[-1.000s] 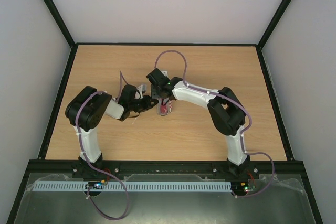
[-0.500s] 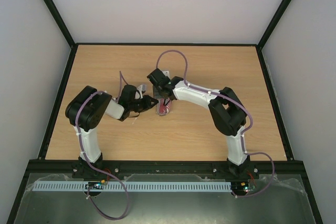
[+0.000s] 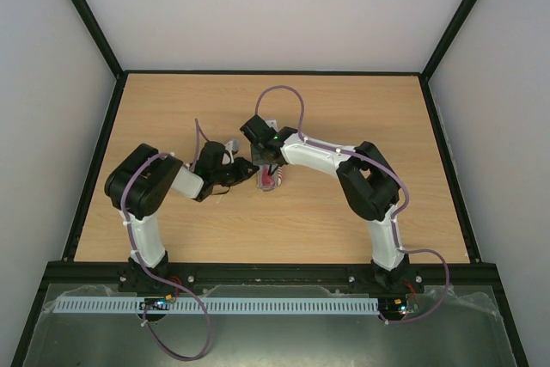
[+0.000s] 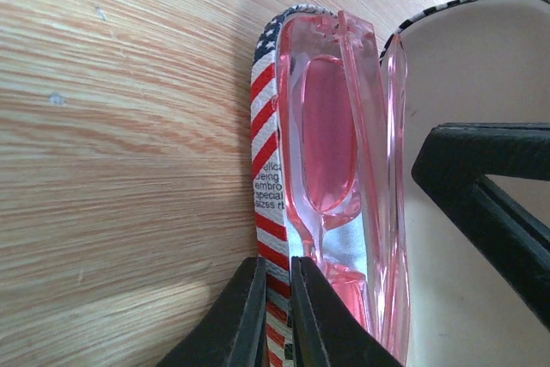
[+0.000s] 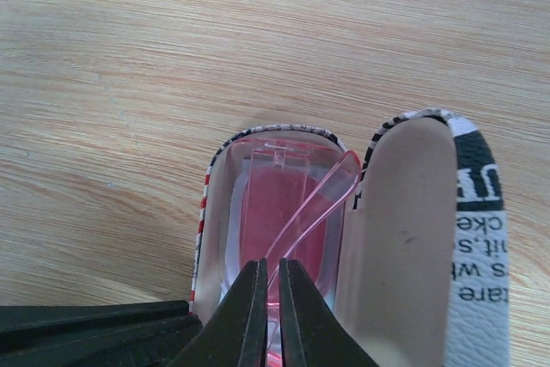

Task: Organize the sunglasses
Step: Place the sunglasses in the sunglasses case, then close the sunglasses case at the center of the board.

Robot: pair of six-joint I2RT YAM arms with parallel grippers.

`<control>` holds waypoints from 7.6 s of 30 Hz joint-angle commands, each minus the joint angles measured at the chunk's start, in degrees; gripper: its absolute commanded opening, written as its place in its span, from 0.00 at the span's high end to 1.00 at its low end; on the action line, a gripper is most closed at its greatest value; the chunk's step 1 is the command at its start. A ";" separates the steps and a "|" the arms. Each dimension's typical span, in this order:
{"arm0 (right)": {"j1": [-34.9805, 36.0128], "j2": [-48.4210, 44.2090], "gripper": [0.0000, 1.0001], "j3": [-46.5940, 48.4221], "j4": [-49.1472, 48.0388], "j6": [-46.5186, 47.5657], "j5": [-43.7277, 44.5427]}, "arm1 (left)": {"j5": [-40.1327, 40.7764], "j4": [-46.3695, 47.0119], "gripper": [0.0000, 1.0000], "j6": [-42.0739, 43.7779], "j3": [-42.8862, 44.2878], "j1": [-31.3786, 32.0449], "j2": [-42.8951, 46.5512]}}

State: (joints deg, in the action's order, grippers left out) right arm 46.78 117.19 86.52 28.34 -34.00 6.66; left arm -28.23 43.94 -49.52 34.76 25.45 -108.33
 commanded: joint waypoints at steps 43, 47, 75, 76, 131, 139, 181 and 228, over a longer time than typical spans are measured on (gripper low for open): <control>-0.37 -3.31 0.77 -0.01 4.79 1.56 -1.52 | 3.18 -10.82 0.91 -0.21 0.54 2.23 3.49; -0.43 -5.79 0.76 0.99 4.66 1.58 -2.40 | 3.18 -10.83 0.91 -0.23 0.72 2.31 3.31; -11.38 -23.05 0.81 -25.68 -14.99 -1.15 -19.96 | 2.48 -11.02 0.91 -0.67 0.86 2.40 4.69; -11.37 -23.34 0.81 -26.08 -15.75 -1.40 -20.58 | 2.48 -11.16 0.91 -0.67 0.91 2.33 4.85; -5.29 -12.42 0.84 -19.87 -13.53 0.69 -26.01 | 2.56 -12.68 0.92 -0.65 2.92 3.02 5.85; -4.35 -10.23 0.84 -18.96 -12.98 0.98 -25.95 | 2.39 -12.15 0.92 -0.71 2.73 3.02 6.20; -2.27 -8.90 0.36 -16.21 -10.15 5.75 -24.85 | 0.31 -8.11 0.74 -0.23 -4.62 0.56 13.10; 3.16 -21.25 0.18 -18.46 0.86 4.68 -6.43 | 1.34 -28.26 0.38 3.34 -13.15 -8.62 40.72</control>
State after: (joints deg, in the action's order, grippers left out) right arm 47.44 101.73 73.95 27.92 -28.47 -1.30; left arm -27.29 20.58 -47.57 21.76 17.37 -70.87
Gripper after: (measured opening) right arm 0.832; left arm 0.604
